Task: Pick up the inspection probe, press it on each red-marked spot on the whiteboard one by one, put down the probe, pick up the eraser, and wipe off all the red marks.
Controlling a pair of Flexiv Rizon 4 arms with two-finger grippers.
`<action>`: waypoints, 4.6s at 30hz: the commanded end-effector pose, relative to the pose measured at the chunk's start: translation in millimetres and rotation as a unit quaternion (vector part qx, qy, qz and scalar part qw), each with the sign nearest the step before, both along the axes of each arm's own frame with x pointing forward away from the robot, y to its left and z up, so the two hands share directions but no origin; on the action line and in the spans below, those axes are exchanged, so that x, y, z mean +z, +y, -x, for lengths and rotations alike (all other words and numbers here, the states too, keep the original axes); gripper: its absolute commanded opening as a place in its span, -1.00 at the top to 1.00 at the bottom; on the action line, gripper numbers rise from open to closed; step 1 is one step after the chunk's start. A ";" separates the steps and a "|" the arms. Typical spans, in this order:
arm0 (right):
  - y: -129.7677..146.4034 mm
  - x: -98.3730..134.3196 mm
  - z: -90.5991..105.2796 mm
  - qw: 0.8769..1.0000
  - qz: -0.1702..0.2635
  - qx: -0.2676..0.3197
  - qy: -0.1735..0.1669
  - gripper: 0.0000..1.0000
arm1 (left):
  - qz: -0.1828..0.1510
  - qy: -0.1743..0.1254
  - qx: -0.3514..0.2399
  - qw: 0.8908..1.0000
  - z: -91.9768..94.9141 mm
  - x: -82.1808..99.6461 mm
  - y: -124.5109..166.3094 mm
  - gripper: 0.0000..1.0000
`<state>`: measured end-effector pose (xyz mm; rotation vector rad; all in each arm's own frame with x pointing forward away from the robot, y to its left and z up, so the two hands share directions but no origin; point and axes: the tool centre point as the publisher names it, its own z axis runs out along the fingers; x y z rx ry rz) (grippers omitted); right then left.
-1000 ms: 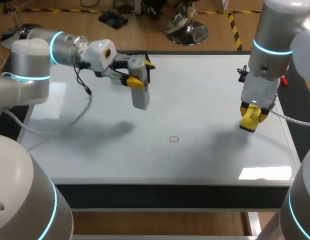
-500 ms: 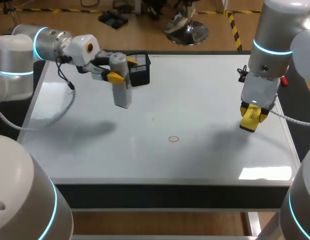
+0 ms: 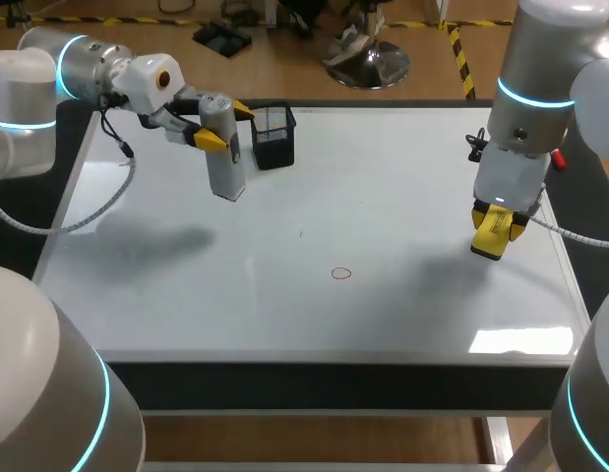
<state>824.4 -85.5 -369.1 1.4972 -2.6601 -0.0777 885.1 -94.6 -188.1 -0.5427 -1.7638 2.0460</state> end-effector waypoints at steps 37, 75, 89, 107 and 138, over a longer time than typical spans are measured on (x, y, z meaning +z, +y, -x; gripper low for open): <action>121.3 4.7 58.0 0.989 0.029 0.141 0.010 1.00 | 0.001 0.000 -0.008 1.000 -3.9 -0.4 -0.2 1.00; 266.8 -51.5 29.2 0.956 0.004 0.292 0.004 1.00 | 0.001 0.000 -0.008 1.000 -3.9 -0.4 -0.2 1.00; 254.1 -60.6 30.2 0.961 0.017 0.277 0.015 1.00 | 0.001 0.000 -0.008 1.000 -3.9 -0.4 -0.2 1.00; 200.5 -60.5 41.6 0.974 0.031 0.221 0.022 1.00 | 0.001 0.000 -0.008 1.000 -3.9 -0.4 -0.2 1.00; 186.6 -16.6 39.4 0.976 0.031 0.213 -0.002 1.00 | 0.001 0.000 -0.008 1.000 -3.9 -0.4 -0.2 1.00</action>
